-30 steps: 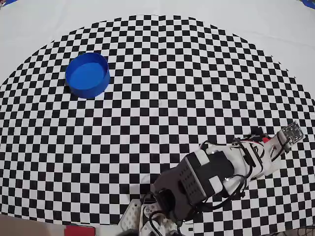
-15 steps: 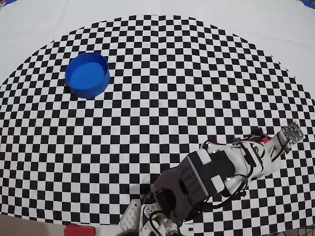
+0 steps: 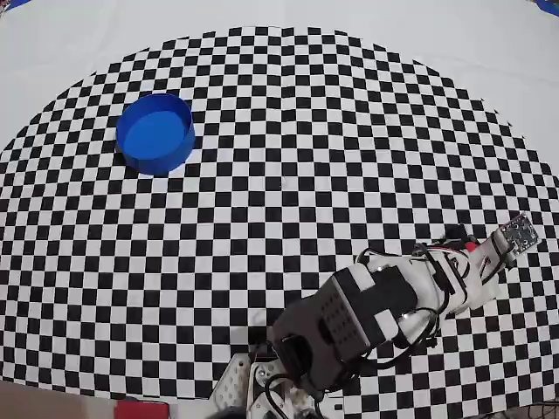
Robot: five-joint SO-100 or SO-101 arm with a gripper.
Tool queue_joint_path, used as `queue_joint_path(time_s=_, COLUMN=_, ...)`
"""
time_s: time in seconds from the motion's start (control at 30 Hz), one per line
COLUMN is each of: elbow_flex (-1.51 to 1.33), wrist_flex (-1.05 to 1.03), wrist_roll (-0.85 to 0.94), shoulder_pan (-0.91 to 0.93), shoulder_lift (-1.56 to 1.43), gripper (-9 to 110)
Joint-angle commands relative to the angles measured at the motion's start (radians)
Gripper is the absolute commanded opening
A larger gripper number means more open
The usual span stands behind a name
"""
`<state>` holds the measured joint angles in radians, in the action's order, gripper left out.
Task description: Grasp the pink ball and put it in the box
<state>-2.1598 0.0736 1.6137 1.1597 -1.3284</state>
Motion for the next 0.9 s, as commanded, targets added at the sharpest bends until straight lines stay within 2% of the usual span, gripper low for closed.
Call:
queue_joint_path(time_s=0.0, elbow_flex=0.032, wrist_flex=0.006, wrist_roll=0.009, shoulder_pan=-0.008, shoulder_lift=-0.003, gripper=38)
queue_joint_path(time_s=0.6, elbow_flex=0.032, wrist_flex=0.018, wrist_roll=0.009, shoulder_pan=-0.009, shoulder_lift=-0.003, gripper=37)
queue_joint_path(time_s=0.63, elbow_flex=0.032, wrist_flex=0.02, wrist_roll=0.009, shoulder_pan=-0.009, shoulder_lift=-0.003, gripper=33)
queue_joint_path(time_s=0.7, elbow_flex=0.032, wrist_flex=0.02, wrist_roll=0.009, shoulder_pan=-0.011, shoulder_lift=-0.003, gripper=18)
queue_joint_path(time_s=0.73, elbow_flex=0.032, wrist_flex=0.02, wrist_roll=0.009, shoulder_pan=-0.011, shoulder_lift=-0.003, gripper=0)
queue_joint_path(time_s=0.87, elbow_flex=0.032, wrist_flex=0.034, wrist_roll=0.006, shoulder_pan=-0.005, shoulder_lift=-0.003, gripper=0)
